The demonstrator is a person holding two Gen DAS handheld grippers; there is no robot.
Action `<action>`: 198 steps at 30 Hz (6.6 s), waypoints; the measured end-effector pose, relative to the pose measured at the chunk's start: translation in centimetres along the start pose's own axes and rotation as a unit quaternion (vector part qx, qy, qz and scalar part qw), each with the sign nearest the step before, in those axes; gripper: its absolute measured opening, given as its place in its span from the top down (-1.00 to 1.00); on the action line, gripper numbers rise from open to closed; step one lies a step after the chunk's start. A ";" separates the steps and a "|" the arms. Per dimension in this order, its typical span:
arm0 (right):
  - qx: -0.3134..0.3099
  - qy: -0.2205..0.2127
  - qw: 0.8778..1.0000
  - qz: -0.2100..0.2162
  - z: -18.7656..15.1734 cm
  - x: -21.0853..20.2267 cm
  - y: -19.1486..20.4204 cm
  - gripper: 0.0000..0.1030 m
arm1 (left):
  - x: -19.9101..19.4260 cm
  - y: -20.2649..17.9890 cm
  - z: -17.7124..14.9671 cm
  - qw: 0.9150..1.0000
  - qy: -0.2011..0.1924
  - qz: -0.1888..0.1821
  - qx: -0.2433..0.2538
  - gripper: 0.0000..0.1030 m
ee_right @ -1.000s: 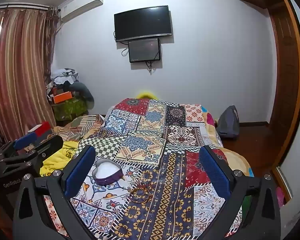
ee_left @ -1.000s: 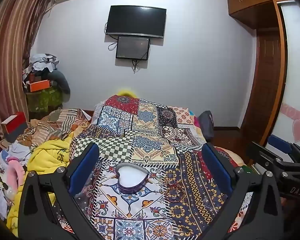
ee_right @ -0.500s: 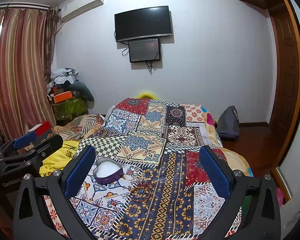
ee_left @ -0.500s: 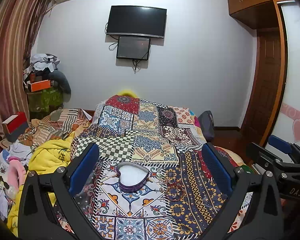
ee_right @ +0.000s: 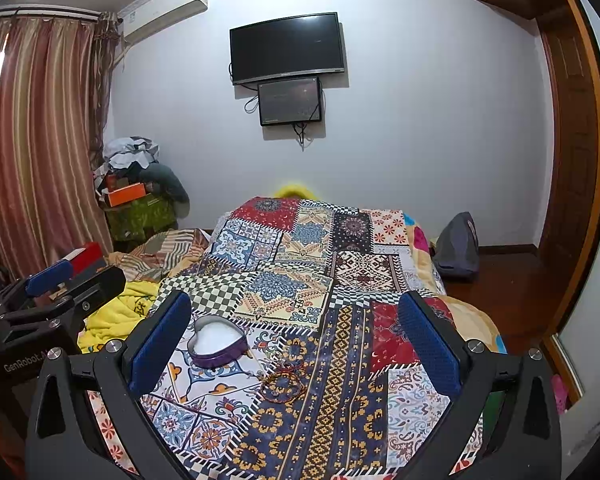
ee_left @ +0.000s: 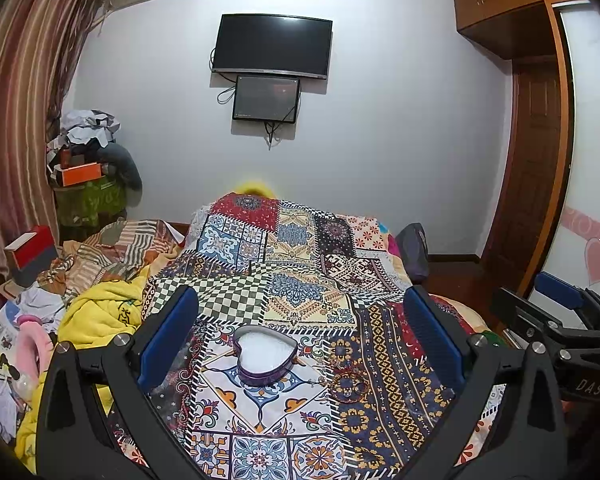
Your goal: Organize jewelry
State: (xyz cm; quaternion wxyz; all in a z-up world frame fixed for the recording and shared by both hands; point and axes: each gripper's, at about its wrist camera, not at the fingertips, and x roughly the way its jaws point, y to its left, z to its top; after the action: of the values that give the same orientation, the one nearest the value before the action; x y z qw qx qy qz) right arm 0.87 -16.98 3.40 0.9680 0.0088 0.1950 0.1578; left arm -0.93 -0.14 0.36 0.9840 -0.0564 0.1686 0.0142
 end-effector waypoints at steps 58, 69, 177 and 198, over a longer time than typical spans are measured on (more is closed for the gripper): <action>-0.006 0.075 0.997 -0.008 -2.5 5.1 -0.7 -0.99 | 5.4 1.6 -2.2 0.997 0.073 0.020 -0.015 -1.00; 0.016 0.161 0.987 -0.015 -6.1 9.7 -3.6 -0.99 | 12.0 3.2 -7.1 0.981 0.193 0.014 -0.026 -0.99; -0.023 0.216 0.964 0.150 -5.3 16.3 2.8 0.62 | 12.7 5.0 -4.5 0.981 0.184 -0.061 -0.005 0.83; -0.063 0.244 0.950 0.182 -5.4 22.9 6.0 0.62 | 20.3 9.7 -4.6 0.977 0.207 -0.036 -0.036 0.83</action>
State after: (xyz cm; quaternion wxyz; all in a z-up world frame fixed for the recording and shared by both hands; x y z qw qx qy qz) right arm 17.04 -4.48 -9.73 0.8442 -0.0560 0.4102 0.3404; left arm 16.22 9.10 -11.75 0.9248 -0.0992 0.3663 -0.0271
